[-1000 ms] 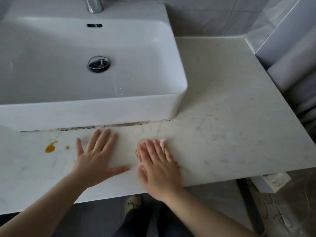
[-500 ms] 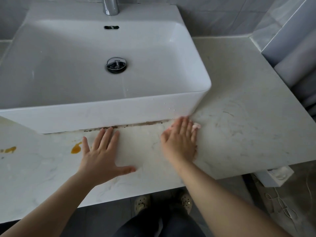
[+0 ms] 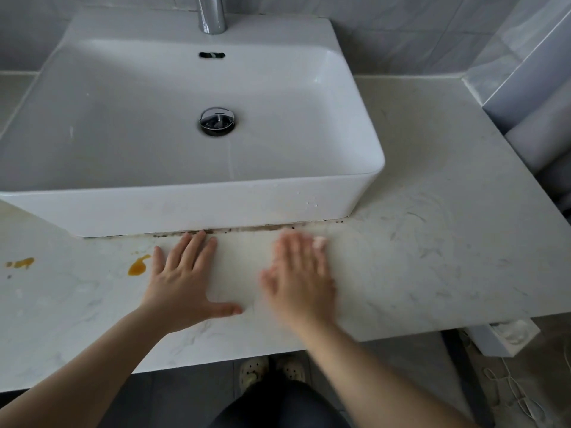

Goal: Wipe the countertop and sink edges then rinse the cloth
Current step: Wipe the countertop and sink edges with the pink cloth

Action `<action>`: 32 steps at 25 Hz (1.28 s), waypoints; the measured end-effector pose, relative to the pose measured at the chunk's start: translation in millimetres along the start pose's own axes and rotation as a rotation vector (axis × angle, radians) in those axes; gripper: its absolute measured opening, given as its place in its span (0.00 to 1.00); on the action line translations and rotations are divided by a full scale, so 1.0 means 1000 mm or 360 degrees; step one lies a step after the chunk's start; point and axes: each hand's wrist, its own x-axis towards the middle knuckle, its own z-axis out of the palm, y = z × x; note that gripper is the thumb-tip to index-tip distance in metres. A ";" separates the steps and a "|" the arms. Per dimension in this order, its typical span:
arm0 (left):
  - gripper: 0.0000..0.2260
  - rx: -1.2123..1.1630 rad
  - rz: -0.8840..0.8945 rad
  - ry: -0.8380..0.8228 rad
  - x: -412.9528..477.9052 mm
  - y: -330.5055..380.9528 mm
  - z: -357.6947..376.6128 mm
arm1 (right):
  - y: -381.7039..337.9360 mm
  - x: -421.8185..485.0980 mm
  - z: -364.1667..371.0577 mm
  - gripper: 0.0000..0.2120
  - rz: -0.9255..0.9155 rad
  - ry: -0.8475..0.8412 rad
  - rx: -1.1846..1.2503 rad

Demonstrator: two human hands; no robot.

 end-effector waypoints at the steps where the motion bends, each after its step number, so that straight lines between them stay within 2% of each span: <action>1: 0.64 -0.0002 -0.0002 0.0009 0.000 0.000 -0.001 | -0.012 -0.012 0.005 0.34 -0.0313 -0.0023 -0.0011; 2: 0.64 0.0005 -0.0006 0.0008 -0.001 0.000 -0.001 | -0.010 -0.018 0.004 0.32 -0.0518 -0.0050 -0.0035; 3: 0.64 0.0014 -0.0012 -0.0004 0.000 0.000 -0.003 | 0.005 -0.015 -0.003 0.30 -0.0566 -0.0065 -0.0022; 4: 0.64 0.0023 -0.0019 -0.0035 -0.001 0.001 -0.004 | 0.031 -0.007 -0.007 0.31 -0.0463 -0.0060 -0.0020; 8: 0.64 -0.0010 -0.0049 -0.0085 0.001 0.001 -0.004 | 0.129 0.015 -0.022 0.37 0.0484 0.0132 -0.0076; 10: 0.64 -0.0022 -0.0028 -0.0115 -0.001 0.000 -0.004 | 0.110 0.012 -0.023 0.39 0.0656 0.0127 -0.0011; 12: 0.63 -0.0053 -0.0014 -0.0109 -0.001 -0.001 -0.003 | 0.051 -0.008 -0.016 0.37 0.0323 0.0079 -0.0018; 14: 0.63 -0.0027 0.0020 -0.0086 -0.001 -0.002 -0.004 | -0.002 -0.037 0.001 0.31 -0.0257 0.0036 -0.0045; 15: 0.63 0.0011 0.0048 -0.0074 -0.001 -0.004 -0.005 | -0.013 -0.045 0.003 0.29 -0.0455 -0.0015 -0.0066; 16: 0.63 0.0060 0.0079 -0.0068 -0.001 -0.007 -0.007 | -0.009 -0.042 0.004 0.28 -0.0534 -0.0036 -0.0128; 17: 0.62 0.0111 0.0117 -0.0065 -0.002 -0.012 -0.008 | 0.004 -0.034 0.002 0.28 -0.0453 -0.0020 -0.0168; 18: 0.61 0.0144 0.0155 -0.0053 -0.004 -0.018 -0.009 | 0.020 -0.025 0.000 0.29 -0.0244 0.0024 -0.0175; 21: 0.58 0.0105 0.0146 0.0039 -0.016 -0.043 -0.009 | 0.047 -0.006 -0.009 0.37 0.0606 0.0087 -0.0053; 22: 0.57 0.0081 0.0087 0.0062 -0.020 -0.053 -0.009 | 0.032 -0.003 -0.009 0.37 0.0735 0.0081 -0.0027; 23: 0.56 0.0060 0.0013 0.0075 -0.024 -0.063 -0.009 | 0.003 -0.004 -0.008 0.38 0.0704 0.0089 0.0010; 24: 0.56 0.0043 -0.0068 0.0080 -0.028 -0.075 -0.009 | -0.034 -0.008 -0.002 0.38 0.0501 0.0055 0.0015; 26: 0.60 0.0018 -0.0193 0.0054 -0.033 -0.095 -0.007 | -0.097 -0.030 0.017 0.34 -0.0101 -0.0077 -0.0019; 28: 0.63 -0.0053 -0.0236 0.0024 -0.038 -0.110 -0.004 | -0.107 -0.041 0.022 0.31 -0.0448 -0.0023 -0.0097; 29: 0.63 -0.0088 -0.0233 0.0014 -0.040 -0.115 -0.003 | -0.090 -0.034 0.017 0.31 -0.0425 -0.0023 -0.0138; 30: 0.64 -0.0112 -0.0217 -0.0002 -0.041 -0.119 -0.002 | -0.067 -0.025 0.013 0.33 -0.0235 -0.0031 -0.0158; 32: 0.65 -0.0150 -0.0175 -0.0038 -0.042 -0.123 0.000 | -0.025 -0.010 0.001 0.33 0.0472 -0.0045 -0.0060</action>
